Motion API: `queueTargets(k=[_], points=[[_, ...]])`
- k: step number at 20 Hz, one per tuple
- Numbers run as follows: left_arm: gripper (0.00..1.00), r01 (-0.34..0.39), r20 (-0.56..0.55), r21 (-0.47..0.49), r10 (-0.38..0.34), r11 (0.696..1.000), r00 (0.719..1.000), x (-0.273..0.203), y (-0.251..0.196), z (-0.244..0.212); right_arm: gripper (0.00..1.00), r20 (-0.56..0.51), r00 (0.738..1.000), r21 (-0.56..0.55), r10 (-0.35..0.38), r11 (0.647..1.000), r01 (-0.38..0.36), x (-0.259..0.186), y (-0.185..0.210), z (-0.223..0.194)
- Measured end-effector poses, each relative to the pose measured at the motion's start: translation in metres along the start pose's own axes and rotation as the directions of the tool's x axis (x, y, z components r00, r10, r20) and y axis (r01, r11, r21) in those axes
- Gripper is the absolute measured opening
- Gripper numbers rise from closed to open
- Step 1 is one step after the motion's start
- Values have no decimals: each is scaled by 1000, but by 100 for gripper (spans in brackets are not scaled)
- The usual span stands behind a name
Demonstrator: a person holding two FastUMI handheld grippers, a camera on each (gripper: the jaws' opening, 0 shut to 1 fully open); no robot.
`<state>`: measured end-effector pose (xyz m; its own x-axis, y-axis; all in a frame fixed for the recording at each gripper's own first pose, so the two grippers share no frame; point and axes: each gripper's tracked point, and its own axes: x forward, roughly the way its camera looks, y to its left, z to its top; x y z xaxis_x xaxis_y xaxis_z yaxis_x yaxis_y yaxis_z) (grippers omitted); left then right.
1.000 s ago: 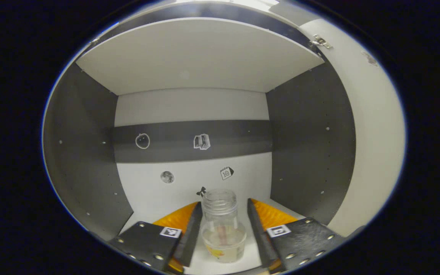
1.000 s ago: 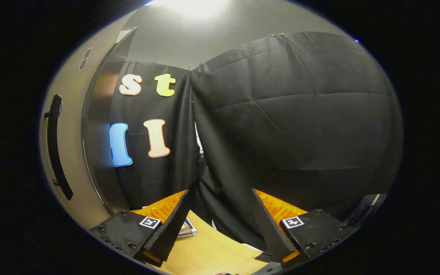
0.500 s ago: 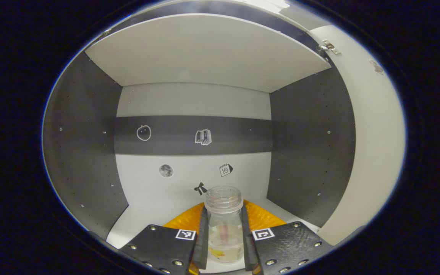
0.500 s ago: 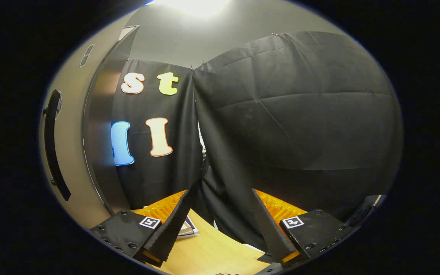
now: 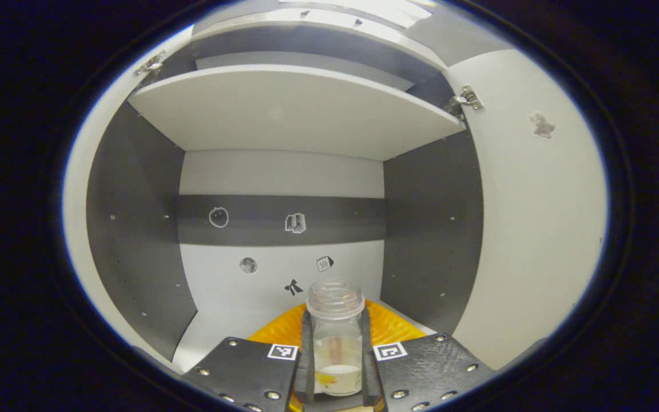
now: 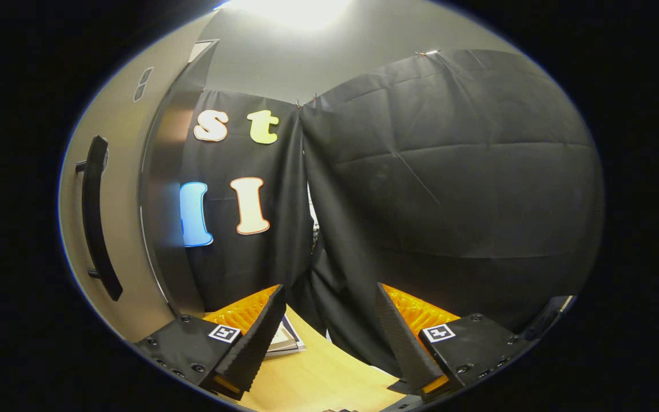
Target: Grasp the bottle in the cabinet with the left hand and place it on the coaster, then close the right door with the right hand and the left door with the left hand.
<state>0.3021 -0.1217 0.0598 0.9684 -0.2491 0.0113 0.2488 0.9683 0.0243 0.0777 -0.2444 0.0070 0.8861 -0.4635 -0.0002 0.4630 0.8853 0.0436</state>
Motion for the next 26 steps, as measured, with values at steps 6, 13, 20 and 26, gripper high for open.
queueTargets(k=[6, 13, 20, 26], points=[[37, 46, 9, -17, -46, 999, 999, -50, -18, 1, 99, 3, 999, -13, 43, 999, -43, -11, 11, 5], [25, 49, -47, -36, -51, 998, 998, -103, -28, -49, 96, 7, 997, -26, 79, 997, -78, -29, 18, 12], [41, 57, -132, -84, -68, 995, 989, -141, -34, -126, 97, -21, 992, -8, 123, 992, -123, -47, 32, 15], [33, 69, -179, -222, -110, 973, 978, -165, -49, -195, 99, -12, 990, -42, 141, 989, -141, -66, 40, 24]])
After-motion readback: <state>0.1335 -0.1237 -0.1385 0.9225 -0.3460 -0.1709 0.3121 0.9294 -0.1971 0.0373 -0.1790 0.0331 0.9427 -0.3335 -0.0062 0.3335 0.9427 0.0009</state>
